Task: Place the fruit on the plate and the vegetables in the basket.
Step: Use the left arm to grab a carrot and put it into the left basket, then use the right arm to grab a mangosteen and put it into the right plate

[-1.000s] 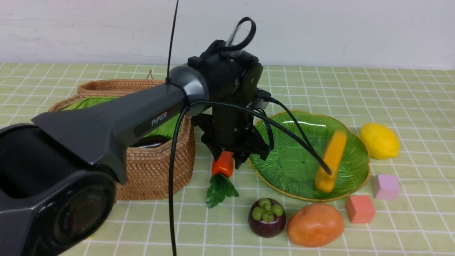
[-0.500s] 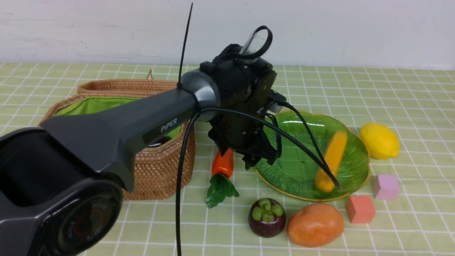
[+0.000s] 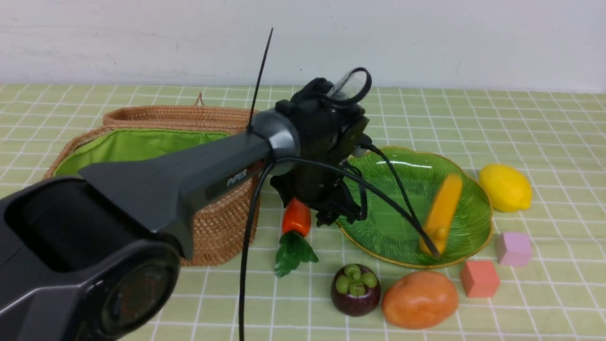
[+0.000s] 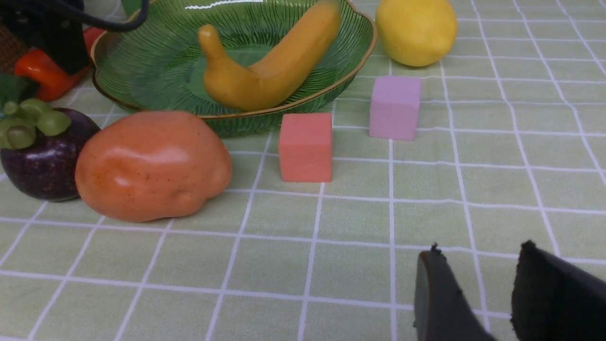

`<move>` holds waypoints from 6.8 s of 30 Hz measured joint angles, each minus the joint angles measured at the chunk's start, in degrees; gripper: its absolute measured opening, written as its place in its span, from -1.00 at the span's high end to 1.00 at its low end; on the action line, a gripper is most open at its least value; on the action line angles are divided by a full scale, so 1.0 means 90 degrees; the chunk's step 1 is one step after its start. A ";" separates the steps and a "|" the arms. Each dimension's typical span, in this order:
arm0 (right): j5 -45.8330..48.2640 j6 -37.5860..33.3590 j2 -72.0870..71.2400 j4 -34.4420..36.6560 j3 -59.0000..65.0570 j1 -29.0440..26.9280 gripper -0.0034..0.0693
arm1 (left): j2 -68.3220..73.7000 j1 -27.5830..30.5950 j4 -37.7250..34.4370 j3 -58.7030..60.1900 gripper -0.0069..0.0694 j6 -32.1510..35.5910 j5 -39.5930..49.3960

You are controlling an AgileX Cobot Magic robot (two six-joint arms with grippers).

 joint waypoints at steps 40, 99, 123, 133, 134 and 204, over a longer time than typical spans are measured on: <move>0.0000 0.0000 0.0000 0.0000 0.0000 0.0000 0.25 | 0.0508 0.0021 0.0265 -0.0267 -0.22 -0.0093 0.0059; -0.0003 0.0000 0.0000 0.0000 0.0000 0.0000 0.25 | -0.2892 0.3357 -0.2403 0.2281 -0.22 0.8003 -0.0034; -0.0003 0.0000 0.0000 0.0000 0.0000 0.0000 0.25 | -0.6177 0.3357 -0.2674 0.2654 0.85 0.3052 0.0057; -0.0003 0.0000 0.0000 0.0000 0.0000 0.0000 0.25 | -0.8828 0.3357 -0.3958 0.6292 0.85 0.2644 -0.1669; -0.0003 0.0000 0.0000 0.0000 0.0000 0.0000 0.25 | -0.9532 0.3357 -0.4428 0.7402 0.85 0.2793 -0.2132; 0.4045 0.0581 0.9935 0.0070 -0.8352 0.3896 0.39 | -1.2769 0.2307 -0.9450 1.1180 0.84 0.7475 -0.4963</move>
